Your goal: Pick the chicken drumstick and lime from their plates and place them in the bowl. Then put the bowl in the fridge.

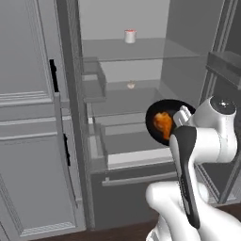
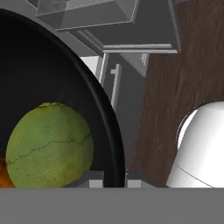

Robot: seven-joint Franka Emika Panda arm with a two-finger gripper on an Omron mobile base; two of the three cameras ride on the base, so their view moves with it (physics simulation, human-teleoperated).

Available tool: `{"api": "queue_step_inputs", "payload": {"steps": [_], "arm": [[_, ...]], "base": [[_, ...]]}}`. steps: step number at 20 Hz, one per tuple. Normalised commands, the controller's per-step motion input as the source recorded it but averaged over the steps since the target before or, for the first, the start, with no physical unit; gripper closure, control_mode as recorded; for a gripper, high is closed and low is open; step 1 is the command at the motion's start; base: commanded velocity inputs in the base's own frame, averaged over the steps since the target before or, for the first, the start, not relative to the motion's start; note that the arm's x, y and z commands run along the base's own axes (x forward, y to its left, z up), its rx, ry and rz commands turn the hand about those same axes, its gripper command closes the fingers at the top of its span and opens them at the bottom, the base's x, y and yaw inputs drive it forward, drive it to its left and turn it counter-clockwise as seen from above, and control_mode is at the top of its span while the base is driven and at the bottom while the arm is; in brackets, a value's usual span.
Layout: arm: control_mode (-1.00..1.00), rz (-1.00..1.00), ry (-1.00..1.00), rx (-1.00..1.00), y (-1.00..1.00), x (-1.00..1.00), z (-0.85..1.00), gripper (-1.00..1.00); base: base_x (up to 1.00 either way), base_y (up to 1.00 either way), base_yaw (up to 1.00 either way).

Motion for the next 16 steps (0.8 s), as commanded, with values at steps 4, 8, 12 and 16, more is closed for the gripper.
{"api": "queue_step_inputs", "payload": {"steps": [4,8,12,16], "arm": [[1.0,0.0,0.0,0.0,0.0,0.0,0.0,1.0],[1.0,0.0,0.0,0.0,0.0,0.0,0.0,1.0],[1.0,0.0,0.0,0.0,0.0,0.0,0.0,1.0],[-1.0,0.01,0.0,0.0,0.0,0.16,-0.04,1.0]], "base": [[0.82,-0.18,0.01],[0.9,0.0,0.05],[0.66,-0.05,0.04],[0.31,0.0,0.01]]}}
